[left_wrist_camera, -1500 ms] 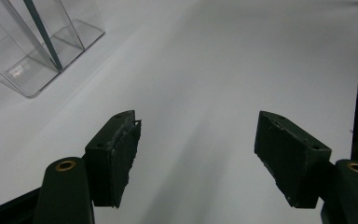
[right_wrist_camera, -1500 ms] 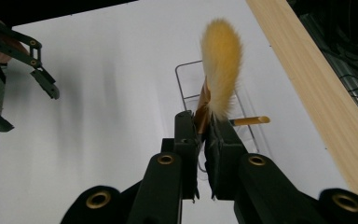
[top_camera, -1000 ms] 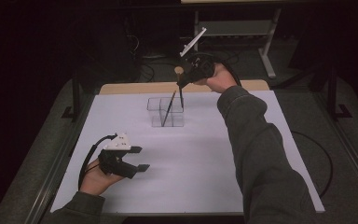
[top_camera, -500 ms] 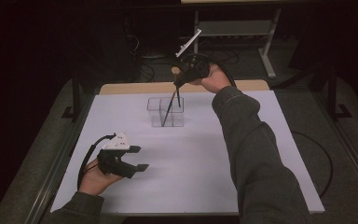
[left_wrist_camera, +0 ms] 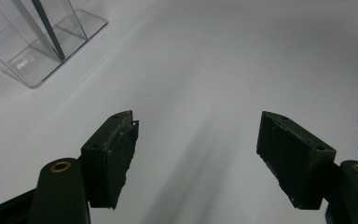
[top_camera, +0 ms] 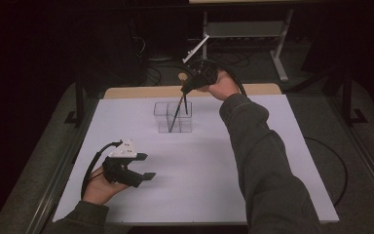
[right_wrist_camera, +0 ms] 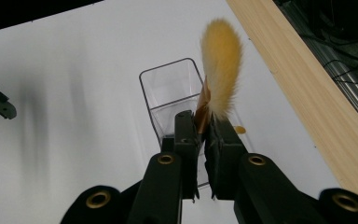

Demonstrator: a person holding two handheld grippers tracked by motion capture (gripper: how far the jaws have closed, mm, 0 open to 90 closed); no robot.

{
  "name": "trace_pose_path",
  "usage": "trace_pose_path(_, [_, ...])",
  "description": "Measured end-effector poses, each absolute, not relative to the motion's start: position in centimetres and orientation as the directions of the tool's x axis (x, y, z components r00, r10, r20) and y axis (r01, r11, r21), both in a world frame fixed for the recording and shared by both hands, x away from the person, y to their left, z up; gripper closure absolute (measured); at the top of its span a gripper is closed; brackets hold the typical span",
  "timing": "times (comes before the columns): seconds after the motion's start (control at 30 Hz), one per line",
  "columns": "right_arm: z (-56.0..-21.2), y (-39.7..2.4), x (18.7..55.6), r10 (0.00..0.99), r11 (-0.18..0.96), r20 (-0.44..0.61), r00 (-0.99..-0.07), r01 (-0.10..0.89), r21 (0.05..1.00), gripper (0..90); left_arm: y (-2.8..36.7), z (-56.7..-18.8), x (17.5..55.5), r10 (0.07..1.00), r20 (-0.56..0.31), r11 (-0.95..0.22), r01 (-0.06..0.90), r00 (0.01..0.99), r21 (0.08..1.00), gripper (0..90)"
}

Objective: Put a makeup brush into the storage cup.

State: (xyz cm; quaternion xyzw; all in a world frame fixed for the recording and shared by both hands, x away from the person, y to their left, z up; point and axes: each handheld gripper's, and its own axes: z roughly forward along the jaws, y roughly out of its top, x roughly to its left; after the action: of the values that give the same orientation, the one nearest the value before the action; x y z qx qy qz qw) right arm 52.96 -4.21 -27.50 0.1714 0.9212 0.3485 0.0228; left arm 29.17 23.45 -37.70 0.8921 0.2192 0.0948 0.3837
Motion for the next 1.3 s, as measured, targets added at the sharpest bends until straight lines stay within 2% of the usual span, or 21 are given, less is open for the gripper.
trace_pose_path(0.47, [-28.6,-4.2,53.1,0.355,0.695,0.092,-0.930,0.328,0.640,82.9,23.5,-37.6,29.1,0.472,-0.030,-0.583,0.338,0.881,0.739,26.8])
trace_pose_path(1.3, [-30.5,-4.5,52.9,0.379,0.691,0.121,-0.917,0.368,0.623,82.9,23.6,-37.6,29.2,0.467,-0.031,-0.586,0.335,0.884,0.737,26.8])
